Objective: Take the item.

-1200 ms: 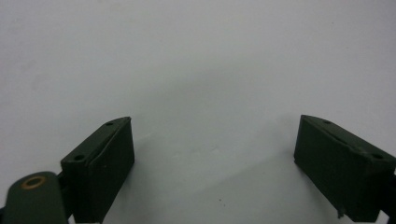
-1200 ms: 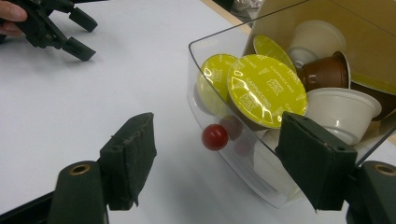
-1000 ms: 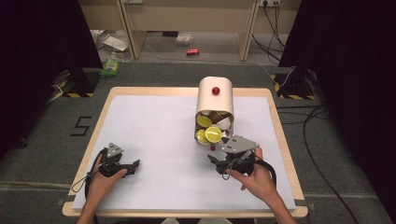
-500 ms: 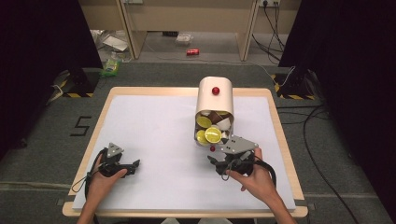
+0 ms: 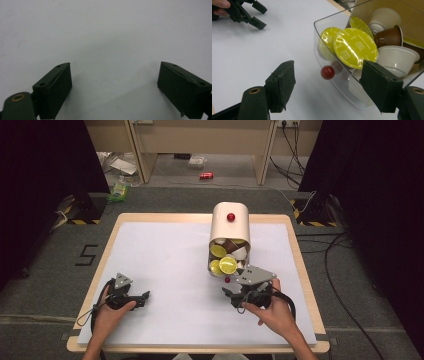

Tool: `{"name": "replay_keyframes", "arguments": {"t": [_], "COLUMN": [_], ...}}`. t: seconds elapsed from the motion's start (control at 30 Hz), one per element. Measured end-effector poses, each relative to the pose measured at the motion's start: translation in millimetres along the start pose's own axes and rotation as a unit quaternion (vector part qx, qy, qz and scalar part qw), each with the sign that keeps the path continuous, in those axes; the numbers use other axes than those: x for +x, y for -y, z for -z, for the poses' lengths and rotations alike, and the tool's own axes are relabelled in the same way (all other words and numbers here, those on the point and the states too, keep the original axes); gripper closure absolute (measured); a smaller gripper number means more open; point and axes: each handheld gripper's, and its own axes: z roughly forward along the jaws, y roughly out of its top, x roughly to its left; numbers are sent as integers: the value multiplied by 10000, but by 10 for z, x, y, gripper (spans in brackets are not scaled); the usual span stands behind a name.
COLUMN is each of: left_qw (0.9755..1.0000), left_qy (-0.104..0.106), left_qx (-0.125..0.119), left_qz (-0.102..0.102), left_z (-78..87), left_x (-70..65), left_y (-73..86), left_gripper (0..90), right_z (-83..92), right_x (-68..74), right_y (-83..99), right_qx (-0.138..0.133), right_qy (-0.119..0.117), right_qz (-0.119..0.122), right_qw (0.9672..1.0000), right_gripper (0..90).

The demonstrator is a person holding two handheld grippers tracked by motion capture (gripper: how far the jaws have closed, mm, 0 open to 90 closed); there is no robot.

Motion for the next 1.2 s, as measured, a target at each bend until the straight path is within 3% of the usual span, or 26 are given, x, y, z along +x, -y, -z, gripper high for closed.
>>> {"name": "replay_keyframes", "arguments": {"t": [0.47, 1.2], "left_qw": [10000, 10000], "left_qy": [0, 7], "left_qx": [0, 6], "left_qz": [1, 7], "left_z": [0, -1], "left_x": [0, 2], "left_y": [0, 0], "left_gripper": [117, 117], "right_z": [35, -59], "right_x": [-73, -152], "right_y": [-2, -188], "right_qx": [-306, -376], "right_qy": [-106, 88], "right_qz": [-335, -441], "right_qw": [9989, 9983], "right_gripper": [259, 271]}}
